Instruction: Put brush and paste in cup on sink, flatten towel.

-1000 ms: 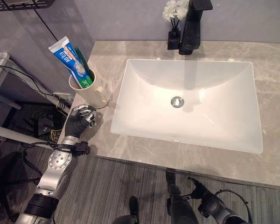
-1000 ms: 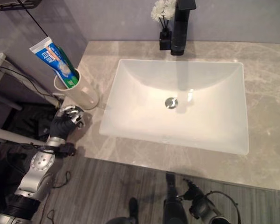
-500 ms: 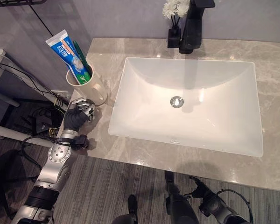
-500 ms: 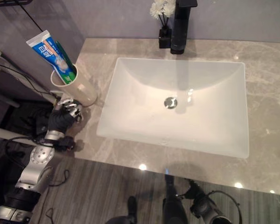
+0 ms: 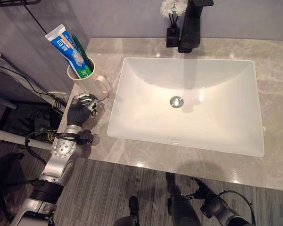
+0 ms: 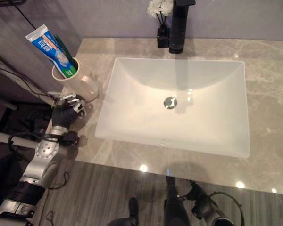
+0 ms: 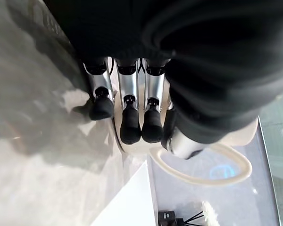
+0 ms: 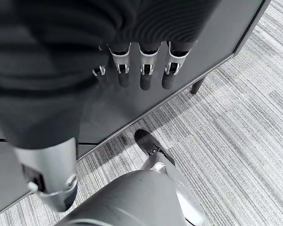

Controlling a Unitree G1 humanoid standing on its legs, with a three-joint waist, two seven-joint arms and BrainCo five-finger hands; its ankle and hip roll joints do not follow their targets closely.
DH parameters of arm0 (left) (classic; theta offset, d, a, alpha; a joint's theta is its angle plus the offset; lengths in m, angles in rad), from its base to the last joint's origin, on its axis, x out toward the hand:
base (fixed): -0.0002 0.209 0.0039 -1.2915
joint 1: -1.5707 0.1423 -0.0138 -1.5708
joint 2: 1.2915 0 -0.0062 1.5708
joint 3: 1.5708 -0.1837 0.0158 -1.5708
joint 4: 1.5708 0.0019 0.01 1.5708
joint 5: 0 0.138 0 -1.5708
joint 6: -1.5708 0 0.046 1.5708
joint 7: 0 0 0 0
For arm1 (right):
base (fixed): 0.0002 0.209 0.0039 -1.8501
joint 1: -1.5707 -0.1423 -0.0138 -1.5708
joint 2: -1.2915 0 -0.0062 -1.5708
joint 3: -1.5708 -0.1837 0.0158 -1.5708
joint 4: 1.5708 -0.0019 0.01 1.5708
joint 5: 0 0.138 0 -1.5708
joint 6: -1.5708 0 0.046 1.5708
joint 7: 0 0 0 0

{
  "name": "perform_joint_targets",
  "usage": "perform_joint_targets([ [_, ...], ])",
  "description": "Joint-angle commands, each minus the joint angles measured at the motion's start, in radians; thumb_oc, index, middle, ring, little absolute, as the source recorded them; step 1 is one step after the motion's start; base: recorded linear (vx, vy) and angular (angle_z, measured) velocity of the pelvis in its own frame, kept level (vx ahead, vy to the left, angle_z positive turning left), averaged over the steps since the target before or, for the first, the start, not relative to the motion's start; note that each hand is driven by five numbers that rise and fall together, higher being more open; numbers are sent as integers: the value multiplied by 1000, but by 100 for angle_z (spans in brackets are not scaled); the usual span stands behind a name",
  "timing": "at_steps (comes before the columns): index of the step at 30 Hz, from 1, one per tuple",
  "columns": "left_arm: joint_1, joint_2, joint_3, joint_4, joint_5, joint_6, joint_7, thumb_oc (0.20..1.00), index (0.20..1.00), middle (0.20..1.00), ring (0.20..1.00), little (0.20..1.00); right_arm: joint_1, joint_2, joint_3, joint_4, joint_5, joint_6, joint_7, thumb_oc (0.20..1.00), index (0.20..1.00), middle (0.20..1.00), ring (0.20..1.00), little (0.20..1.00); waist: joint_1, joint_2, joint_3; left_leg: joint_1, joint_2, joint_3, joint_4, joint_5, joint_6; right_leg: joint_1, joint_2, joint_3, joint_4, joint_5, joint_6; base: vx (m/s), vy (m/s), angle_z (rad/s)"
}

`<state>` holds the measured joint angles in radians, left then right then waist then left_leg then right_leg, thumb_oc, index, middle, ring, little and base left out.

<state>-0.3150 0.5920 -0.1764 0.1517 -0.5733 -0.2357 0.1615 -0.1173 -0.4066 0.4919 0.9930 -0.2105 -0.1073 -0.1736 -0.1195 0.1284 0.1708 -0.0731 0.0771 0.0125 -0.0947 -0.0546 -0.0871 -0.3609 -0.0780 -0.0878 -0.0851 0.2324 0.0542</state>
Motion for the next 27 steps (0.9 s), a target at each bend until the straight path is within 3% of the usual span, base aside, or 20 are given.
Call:
perform_joint_targets([
  [1,-75,8,11,62,-6,-30,32,200,200,200,200,200,-19,-13,27,-11,11,-21,-26,1000,1000,1000,1000,1000,-20,-26,17,125,-7,98,7,-9,-20,6,-43,64,46,-30,88,12,-3,-5],
  [27,-304,79,-41,275,-9,-24,100,200,200,200,200,200,-29,-28,42,-9,34,-21,-24,1000,1000,1000,1000,1000,-47,-42,15,121,14,121,7,25,-35,-22,-7,87,40,-27,84,6,-1,-3],
])
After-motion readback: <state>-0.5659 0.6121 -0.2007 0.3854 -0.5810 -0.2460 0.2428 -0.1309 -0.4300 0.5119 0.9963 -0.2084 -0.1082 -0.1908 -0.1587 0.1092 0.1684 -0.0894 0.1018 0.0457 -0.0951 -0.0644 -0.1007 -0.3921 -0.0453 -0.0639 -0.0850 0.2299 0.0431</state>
